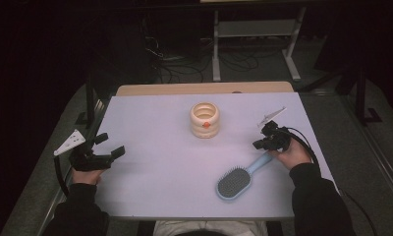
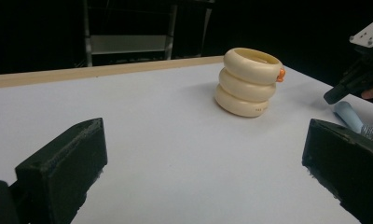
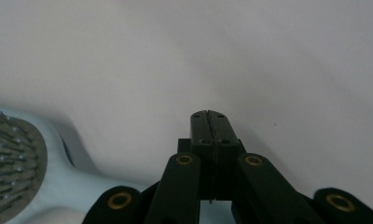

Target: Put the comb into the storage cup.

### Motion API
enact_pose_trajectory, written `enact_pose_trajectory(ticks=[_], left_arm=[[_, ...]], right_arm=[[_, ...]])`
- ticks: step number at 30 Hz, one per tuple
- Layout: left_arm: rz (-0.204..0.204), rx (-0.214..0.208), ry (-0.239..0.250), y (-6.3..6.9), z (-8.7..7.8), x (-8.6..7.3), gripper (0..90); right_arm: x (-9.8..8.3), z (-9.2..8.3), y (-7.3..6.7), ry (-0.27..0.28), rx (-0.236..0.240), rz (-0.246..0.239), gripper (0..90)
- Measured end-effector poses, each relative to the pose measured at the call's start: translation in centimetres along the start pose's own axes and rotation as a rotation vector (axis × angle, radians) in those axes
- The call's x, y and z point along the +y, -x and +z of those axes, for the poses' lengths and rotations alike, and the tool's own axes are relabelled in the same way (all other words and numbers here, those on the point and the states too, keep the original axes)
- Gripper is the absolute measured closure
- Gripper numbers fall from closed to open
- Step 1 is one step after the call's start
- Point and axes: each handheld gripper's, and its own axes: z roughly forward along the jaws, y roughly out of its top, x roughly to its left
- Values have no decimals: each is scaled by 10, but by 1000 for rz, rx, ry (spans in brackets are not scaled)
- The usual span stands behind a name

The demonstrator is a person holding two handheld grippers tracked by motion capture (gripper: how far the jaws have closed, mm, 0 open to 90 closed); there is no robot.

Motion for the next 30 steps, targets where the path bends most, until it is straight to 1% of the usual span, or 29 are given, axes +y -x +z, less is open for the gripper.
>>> enact_pose_trajectory(ticks=[3,6,10,15,18,20,23,30], left_arm=[[0,0,0,0,0,0,0],[0,0,2,0,0,0,0],[-1,0,1,0,0,0,0],[-1,0,2,0,0,0,0],[-2,1,2,0,0,0,0],[-2,0,0,0,0,0,0],[-3,0,-2,0,1,0,0],[-9,-2,-6,0,1,-1,0]], right_arm=[[-1,0,-1,-14,-2,-7,886],[-3,0,0,-16,4,-7,886],[-8,2,1,-28,2,4,886],[-15,4,0,-45,0,4,886],[-18,2,0,-41,2,-1,886],[-21,0,-3,-48,4,-16,885],[-24,-3,-4,-54,3,-24,886],[-33,-8,-4,-50,8,-29,886]])
